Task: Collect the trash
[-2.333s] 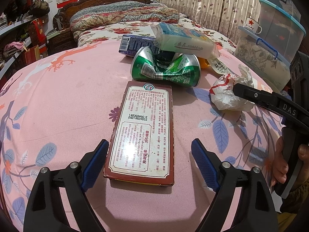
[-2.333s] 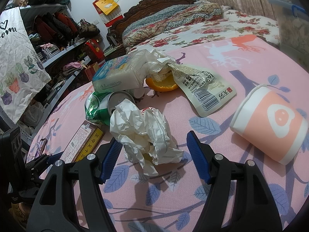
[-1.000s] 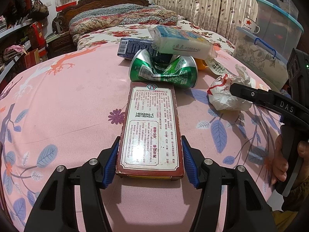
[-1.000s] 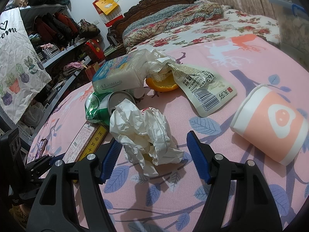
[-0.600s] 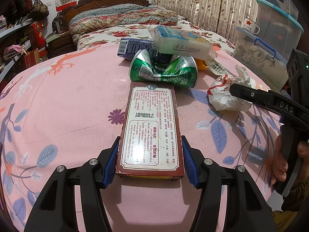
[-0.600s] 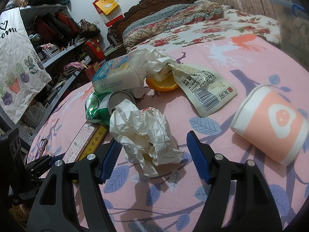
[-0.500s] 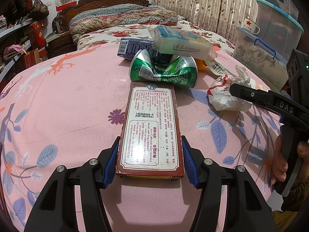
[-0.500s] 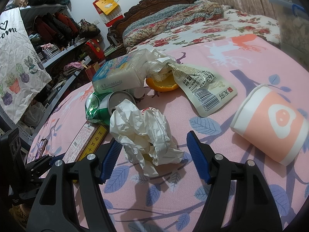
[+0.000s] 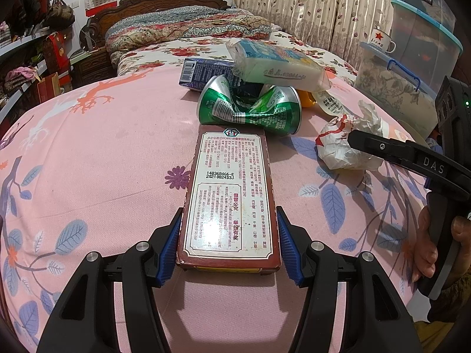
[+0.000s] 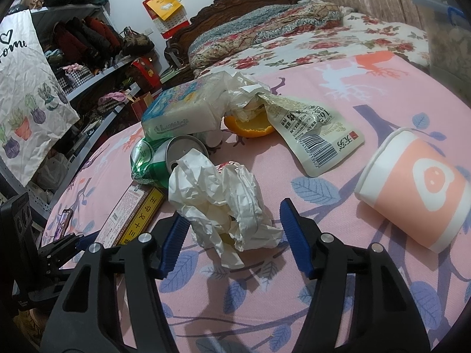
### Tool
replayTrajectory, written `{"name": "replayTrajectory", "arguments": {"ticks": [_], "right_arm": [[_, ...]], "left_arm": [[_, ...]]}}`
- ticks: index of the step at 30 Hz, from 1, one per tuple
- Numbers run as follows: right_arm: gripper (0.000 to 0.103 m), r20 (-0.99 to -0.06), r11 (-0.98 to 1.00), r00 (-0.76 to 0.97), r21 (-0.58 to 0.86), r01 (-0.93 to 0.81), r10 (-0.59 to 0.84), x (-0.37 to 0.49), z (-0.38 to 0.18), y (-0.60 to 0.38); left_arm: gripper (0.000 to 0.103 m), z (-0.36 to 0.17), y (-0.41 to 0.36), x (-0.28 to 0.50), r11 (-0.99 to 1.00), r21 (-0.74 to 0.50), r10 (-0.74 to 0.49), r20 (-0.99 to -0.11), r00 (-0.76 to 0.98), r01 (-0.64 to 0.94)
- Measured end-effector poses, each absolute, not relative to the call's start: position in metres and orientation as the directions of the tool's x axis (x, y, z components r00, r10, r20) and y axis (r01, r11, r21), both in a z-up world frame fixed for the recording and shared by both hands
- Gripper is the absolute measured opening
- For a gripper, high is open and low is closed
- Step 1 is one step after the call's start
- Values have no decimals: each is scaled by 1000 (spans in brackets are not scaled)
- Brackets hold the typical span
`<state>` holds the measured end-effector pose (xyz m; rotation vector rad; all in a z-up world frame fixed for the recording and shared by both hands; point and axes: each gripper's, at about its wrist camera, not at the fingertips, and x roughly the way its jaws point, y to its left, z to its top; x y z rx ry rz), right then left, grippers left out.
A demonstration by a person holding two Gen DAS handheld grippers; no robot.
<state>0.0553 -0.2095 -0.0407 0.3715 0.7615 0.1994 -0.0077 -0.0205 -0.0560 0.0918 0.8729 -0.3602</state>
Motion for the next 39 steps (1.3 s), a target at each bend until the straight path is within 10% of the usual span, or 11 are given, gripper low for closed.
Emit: {"name": "replayTrajectory", "arguments": {"ticks": [17,26,39], "right_arm": [[65,-625,913,717,406,-41,310,55,-43,-208],[69,-618,911,722,410,-41,311,52,-42,-209],[69,-626,913,716,407,-38,309,55,-43,-208]], "left_arm": [[57,-55,-13,-3,931,-153,-326,-755,569,331],[75,-56,-25,4,937,-126,-298,-773,560,324],[56,-56,-21,2,939,-130,-301,-755,582,318]]}}
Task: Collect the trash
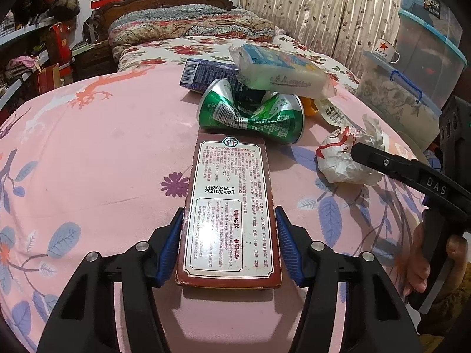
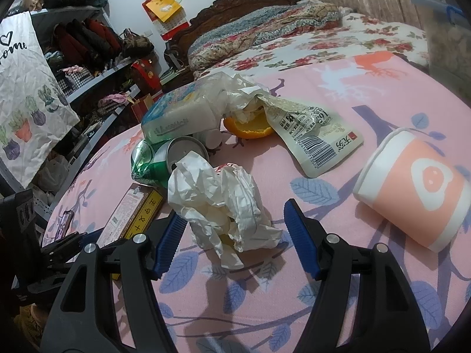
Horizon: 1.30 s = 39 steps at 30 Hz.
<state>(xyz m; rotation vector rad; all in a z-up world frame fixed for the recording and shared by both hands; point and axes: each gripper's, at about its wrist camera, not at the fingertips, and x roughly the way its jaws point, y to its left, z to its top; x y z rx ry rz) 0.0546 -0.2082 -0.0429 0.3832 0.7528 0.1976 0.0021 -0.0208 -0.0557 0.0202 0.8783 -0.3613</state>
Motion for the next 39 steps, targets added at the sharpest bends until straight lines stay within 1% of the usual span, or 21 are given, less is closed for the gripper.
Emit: {"name": "replayTrajectory", "arguments": {"ticks": [39], "right_arm": [[69,-627,912,716,408,-36,308,55,-44,-210]], "left_arm": [[56,-57,-21,-1,934,-134,-312,-755,577,330]]}}
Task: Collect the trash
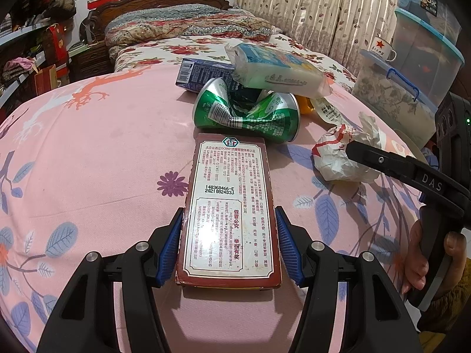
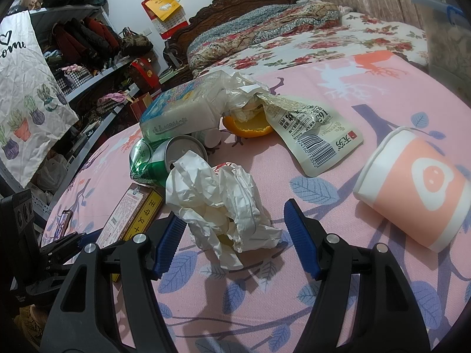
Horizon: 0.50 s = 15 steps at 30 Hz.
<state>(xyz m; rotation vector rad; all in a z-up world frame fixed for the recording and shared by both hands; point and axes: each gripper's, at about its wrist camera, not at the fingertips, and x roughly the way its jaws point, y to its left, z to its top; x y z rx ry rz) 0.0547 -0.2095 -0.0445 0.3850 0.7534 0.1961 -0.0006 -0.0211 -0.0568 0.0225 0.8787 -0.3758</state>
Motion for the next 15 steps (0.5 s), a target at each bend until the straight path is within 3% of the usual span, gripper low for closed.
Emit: {"name": "replayTrajectory", "arguments": {"ticks": [15], "right_arm": [[69,-627,912,715,407,-36,309,55,-44,-210]], "left_arm": [[56,-57,-22,-1,933,-134,-313,-755,576,333]]}}
